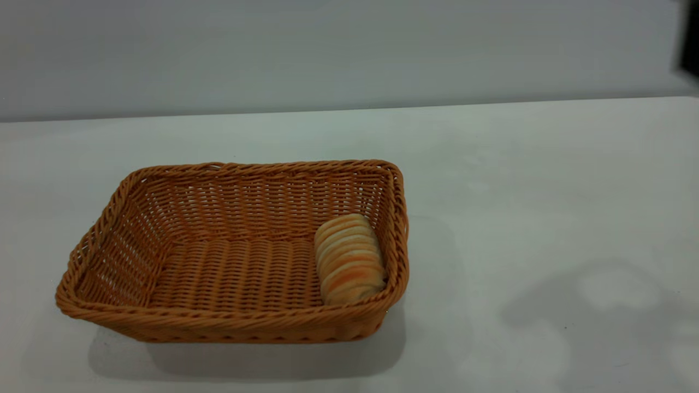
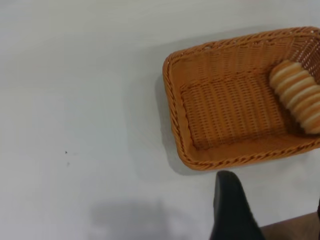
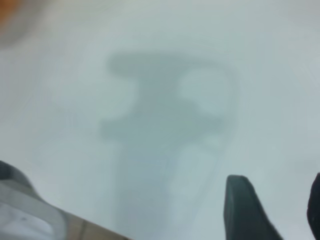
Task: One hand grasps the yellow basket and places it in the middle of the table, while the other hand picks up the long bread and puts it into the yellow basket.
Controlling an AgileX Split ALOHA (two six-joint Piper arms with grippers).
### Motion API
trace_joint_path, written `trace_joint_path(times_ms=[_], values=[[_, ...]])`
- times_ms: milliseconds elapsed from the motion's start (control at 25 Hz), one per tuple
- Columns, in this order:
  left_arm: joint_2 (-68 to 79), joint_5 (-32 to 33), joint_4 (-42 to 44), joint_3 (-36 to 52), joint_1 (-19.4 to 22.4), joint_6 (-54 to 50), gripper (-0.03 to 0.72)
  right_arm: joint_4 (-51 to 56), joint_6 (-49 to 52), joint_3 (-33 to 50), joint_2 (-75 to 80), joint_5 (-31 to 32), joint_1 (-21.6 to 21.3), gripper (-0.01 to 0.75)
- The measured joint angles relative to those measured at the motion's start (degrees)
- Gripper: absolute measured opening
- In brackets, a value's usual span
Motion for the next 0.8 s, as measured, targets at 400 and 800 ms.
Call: trace_joint_path(times_ms=[400, 800], values=[[-7.4, 0.0, 0.0, 5.4, 0.0, 0.0, 0.465, 1.6, 1.9, 0.0, -16.6, 11.1, 0.0, 0.355], [-21.3, 0.3, 0.0, 11.1, 0.0, 0.0, 0.465, 14.5, 0.7, 0.0, -37.4, 11.5, 0.0, 0.355]])
